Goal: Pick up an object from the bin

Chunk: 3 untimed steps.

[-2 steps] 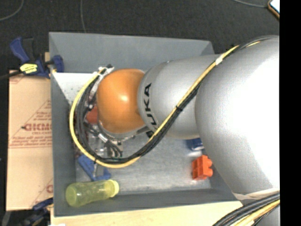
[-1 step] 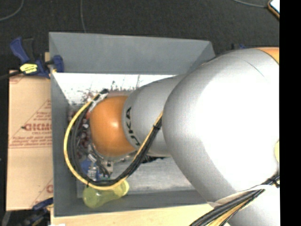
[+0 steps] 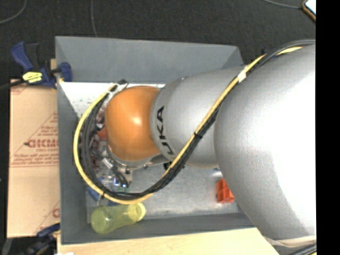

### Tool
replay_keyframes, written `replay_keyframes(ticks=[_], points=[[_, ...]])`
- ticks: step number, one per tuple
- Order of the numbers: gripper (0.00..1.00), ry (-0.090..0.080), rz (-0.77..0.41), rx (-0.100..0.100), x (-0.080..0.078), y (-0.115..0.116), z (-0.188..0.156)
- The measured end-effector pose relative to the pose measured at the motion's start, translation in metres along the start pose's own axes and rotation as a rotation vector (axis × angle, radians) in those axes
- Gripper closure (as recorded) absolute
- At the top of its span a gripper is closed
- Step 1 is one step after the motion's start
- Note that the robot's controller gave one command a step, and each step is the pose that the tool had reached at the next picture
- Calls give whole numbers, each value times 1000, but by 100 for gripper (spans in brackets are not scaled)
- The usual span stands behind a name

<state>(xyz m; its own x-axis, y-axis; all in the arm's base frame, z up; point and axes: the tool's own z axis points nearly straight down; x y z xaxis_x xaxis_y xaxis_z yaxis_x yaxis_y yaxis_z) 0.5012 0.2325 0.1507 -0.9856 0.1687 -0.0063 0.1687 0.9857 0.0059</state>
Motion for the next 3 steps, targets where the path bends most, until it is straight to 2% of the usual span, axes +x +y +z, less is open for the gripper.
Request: replay_keyframes(ticks=[1,2,3], points=[[0,11,66,7,-3,-6,51],[0,-1,232,-3,17,-14,81],[100,8,217,5,-55,2,80]])
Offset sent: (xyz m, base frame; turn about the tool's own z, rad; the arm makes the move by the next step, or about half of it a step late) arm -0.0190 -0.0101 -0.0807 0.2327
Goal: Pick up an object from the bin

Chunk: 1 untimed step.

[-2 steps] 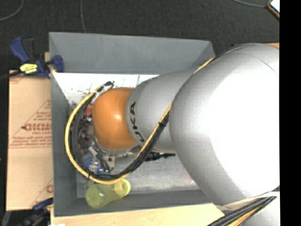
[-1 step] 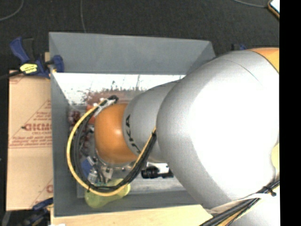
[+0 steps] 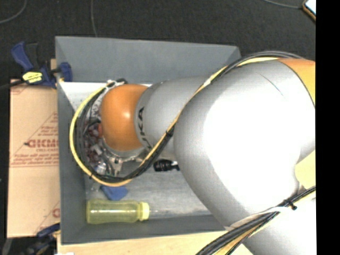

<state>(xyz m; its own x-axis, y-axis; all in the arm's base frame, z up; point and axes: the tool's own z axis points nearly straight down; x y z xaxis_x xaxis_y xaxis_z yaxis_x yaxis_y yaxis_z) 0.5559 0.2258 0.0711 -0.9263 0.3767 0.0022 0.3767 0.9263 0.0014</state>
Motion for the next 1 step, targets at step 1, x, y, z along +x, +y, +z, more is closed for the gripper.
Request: replay_keyframes(ticks=[1], points=[[100,0,0,0,0,0,0]])
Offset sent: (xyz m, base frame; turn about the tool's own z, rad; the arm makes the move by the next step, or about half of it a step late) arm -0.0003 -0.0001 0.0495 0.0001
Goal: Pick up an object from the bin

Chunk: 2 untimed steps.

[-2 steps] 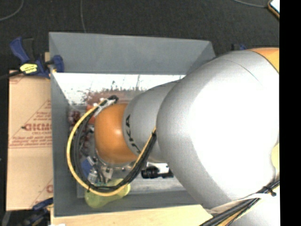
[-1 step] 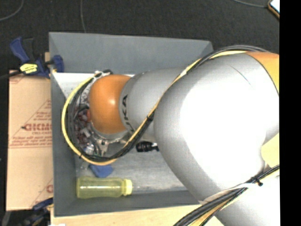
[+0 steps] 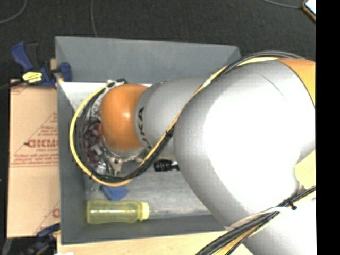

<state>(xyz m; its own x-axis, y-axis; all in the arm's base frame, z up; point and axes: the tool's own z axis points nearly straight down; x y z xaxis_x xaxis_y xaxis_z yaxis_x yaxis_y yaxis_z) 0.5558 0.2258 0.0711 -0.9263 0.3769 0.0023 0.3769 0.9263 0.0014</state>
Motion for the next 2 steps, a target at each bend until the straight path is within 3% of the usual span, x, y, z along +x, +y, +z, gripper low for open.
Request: replay_keyframes(ticks=[1,2], points=[[100,6,1,4,2,-2,-12],[100,4,-1,2,1,-1,-51]])
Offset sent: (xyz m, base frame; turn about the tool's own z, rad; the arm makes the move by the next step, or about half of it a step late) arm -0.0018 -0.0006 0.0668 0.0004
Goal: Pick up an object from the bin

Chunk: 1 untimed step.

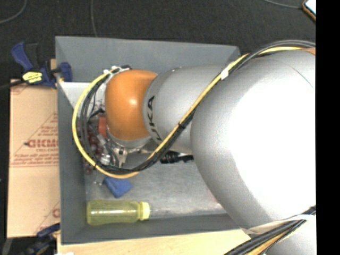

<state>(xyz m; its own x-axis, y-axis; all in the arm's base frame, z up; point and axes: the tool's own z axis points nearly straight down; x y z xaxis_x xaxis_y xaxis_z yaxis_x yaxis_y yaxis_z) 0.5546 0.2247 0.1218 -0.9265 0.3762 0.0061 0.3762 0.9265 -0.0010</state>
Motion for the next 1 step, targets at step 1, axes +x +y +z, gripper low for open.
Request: replay_keyframes(ticks=[1], points=[[100,-2,-2,-2,0,0,-32]])
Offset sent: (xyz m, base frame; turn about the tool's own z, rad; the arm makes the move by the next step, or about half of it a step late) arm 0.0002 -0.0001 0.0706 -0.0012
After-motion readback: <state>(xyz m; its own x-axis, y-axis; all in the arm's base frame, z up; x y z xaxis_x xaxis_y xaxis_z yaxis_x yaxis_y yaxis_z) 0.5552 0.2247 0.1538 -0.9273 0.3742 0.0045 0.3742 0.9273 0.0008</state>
